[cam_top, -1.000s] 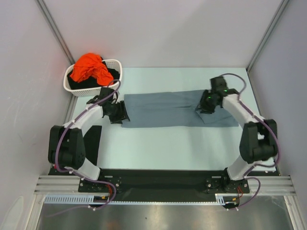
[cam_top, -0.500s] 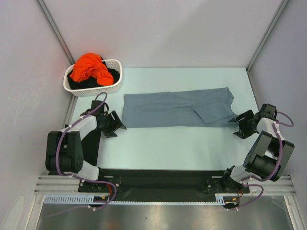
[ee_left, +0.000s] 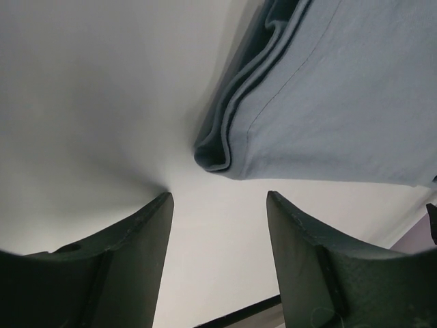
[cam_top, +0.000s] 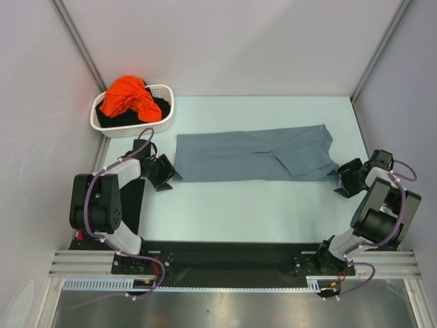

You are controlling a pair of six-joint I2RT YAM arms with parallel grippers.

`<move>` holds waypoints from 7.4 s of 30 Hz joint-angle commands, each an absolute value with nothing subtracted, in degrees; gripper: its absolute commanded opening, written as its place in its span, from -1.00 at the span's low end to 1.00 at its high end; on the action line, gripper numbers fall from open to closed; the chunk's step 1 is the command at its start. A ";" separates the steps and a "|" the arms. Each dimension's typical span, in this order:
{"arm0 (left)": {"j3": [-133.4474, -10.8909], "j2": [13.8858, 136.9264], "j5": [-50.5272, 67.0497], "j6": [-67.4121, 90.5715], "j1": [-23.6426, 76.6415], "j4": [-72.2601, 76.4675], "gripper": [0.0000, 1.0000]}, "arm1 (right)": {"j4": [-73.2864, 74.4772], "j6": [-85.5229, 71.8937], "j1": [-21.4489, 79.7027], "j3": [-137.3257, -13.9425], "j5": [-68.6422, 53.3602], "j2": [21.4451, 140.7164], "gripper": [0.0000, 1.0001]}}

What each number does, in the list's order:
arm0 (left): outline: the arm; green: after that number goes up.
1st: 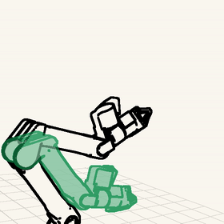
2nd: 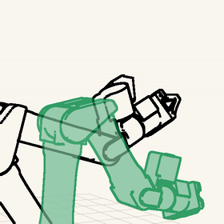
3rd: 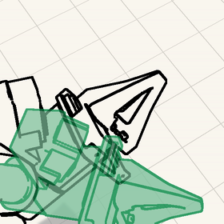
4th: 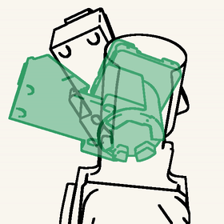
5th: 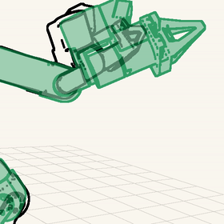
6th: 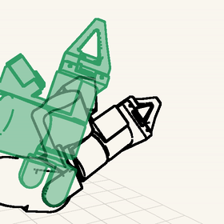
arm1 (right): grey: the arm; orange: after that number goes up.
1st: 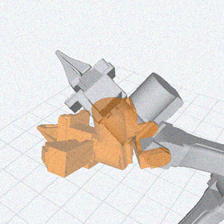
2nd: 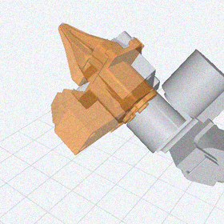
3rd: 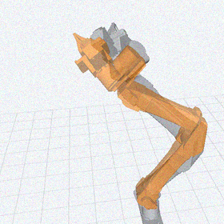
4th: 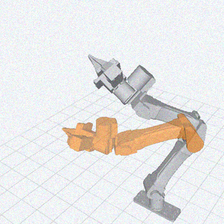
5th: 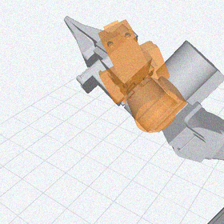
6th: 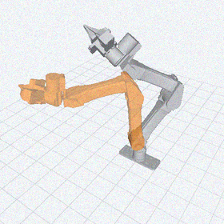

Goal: Fold and stack the t-shirts
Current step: Fold the tshirt

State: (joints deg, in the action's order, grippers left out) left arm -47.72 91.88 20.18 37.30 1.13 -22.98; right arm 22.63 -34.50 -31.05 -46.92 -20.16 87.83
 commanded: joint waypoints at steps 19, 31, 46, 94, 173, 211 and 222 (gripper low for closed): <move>-54.75 100.90 18.11 37.88 0.26 -21.00 -0.57 | 15.30 -33.84 -28.04 -52.64 -15.56 98.17 -0.25; -49.14 93.53 16.09 37.09 4.82 -23.38 -1.00 | 15.65 -31.11 -22.51 -67.92 -7.30 108.80 -0.99; -28.66 75.60 10.20 58.52 31.36 -15.21 -0.99 | 9.15 -33.93 -10.29 -93.59 -5.10 128.40 -0.99; -70.83 105.56 30.58 51.55 65.04 -13.61 0.25 | 24.69 -36.75 -8.87 -143.79 -13.80 156.19 0.13; -55.11 98.44 17.40 43.68 51.15 -32.70 -0.27 | 49.40 -46.23 31.82 -35.86 -5.80 70.05 -0.07; -41.75 88.86 21.88 40.17 46.23 -27.16 -0.99 | 51.77 -49.57 33.22 -31.03 -3.25 65.74 -1.00; -39.20 84.56 23.20 39.90 46.14 -24.70 -0.29 | 49.40 -52.82 33.84 -28.83 -4.39 61.70 -1.00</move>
